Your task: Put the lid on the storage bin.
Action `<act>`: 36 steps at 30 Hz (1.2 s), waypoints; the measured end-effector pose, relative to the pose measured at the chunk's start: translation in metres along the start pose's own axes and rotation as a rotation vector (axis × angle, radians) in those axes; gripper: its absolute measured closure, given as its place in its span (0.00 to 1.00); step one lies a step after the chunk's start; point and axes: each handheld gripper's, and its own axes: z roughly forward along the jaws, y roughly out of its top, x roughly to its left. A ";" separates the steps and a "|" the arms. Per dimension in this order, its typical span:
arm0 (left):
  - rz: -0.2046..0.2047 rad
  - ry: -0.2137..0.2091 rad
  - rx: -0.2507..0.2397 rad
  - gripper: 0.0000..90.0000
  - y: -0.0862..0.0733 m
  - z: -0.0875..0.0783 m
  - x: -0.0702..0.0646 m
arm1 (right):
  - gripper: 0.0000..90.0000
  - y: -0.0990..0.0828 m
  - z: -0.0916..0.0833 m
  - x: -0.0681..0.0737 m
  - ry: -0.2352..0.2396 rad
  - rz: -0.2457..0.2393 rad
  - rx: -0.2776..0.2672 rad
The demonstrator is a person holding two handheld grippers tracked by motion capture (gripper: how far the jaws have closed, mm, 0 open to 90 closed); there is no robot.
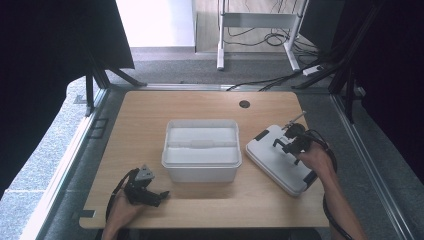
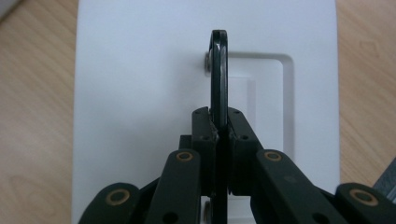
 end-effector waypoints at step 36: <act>0.007 -0.011 -0.001 0.00 0.000 0.000 0.000 | 0.94 0.090 -0.146 0.057 0.177 -0.540 -0.182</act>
